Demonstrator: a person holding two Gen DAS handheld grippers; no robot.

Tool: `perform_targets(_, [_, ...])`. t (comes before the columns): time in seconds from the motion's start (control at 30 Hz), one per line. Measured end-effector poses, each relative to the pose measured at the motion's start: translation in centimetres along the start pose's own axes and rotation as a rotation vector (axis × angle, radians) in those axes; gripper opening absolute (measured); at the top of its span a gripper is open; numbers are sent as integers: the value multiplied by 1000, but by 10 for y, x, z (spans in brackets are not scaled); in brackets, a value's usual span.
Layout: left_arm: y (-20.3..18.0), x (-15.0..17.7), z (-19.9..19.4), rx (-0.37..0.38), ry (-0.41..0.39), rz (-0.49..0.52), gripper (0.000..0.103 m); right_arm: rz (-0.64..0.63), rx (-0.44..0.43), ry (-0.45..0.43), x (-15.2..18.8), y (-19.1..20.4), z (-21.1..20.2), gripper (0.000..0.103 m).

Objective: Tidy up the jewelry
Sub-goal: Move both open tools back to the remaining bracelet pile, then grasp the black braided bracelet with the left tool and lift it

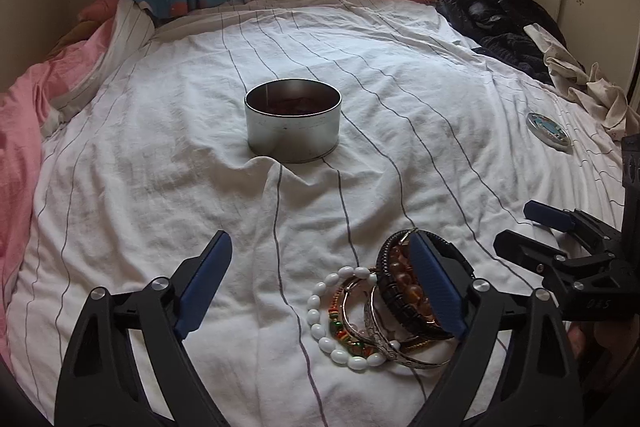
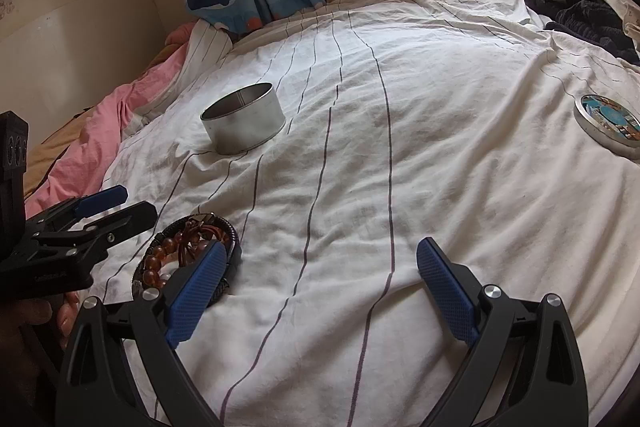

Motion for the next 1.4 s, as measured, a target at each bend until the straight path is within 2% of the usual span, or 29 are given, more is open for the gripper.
perform_targets(0.13, [-9,2,10,-7,21,62,71,2,-1,4,1,0,1,92])
perform_targets(0.23, [-19,7,19,8,52,105,60,3,-1,4,1,0,1,92])
perform_targets(0.27, [-22,8,21,12,57,109,52,4,-2,5,1,0,1,92])
perform_targets(0.3, [-23,8,23,17,61,106,40,6,-3,5,1,0,1,92])
perform_targets(0.33, [-23,8,23,22,65,99,33,8,-5,6,1,0,2,92])
perform_targets(0.4, [-23,9,23,80,78,42,6,11,-7,7,1,0,2,92])
perform_targets(0.5, [-15,7,18,208,73,-131,5,12,-7,7,1,0,2,92])
perform_targets(0.67, [0,2,9,191,37,-193,5,10,-6,7,0,-1,2,93])
perform_targets(0.83, [-2,8,18,186,79,-190,6,11,-6,7,0,-1,2,93])
perform_targets(0.93, [-3,13,22,171,99,-174,28,11,-6,8,0,-1,2,93])
perform_targets(0.97, [-3,14,23,159,103,-168,43,11,-6,7,0,-1,2,93])
perform_targets(1.0, [-3,15,24,150,106,-168,48,11,-7,7,0,-1,2,93])
perform_targets(1.17, [-11,17,31,156,112,-144,46,11,-6,8,0,-1,2,93])
perform_targets(1.2, [-14,17,32,155,115,-123,30,11,-6,8,0,-1,2,92])
perform_targets(1.27, [-22,17,33,171,119,-99,11,11,-6,8,0,-1,2,93])
perform_targets(1.3, [-24,15,30,192,111,-107,9,11,-7,8,0,-1,1,93])
perform_targets(1.4, [-14,3,16,255,55,-216,8,13,-9,5,0,-1,1,93])
Point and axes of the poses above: each gripper's, at about its wrist camera, not at the fingertips, and z roughly the way its jaws point, y to its left, x to its underside, the point moved 9 cm from there along z, roughly the way its jaws point, and after that the axes turned 5 degrees about -y, right-handed, at the moved point
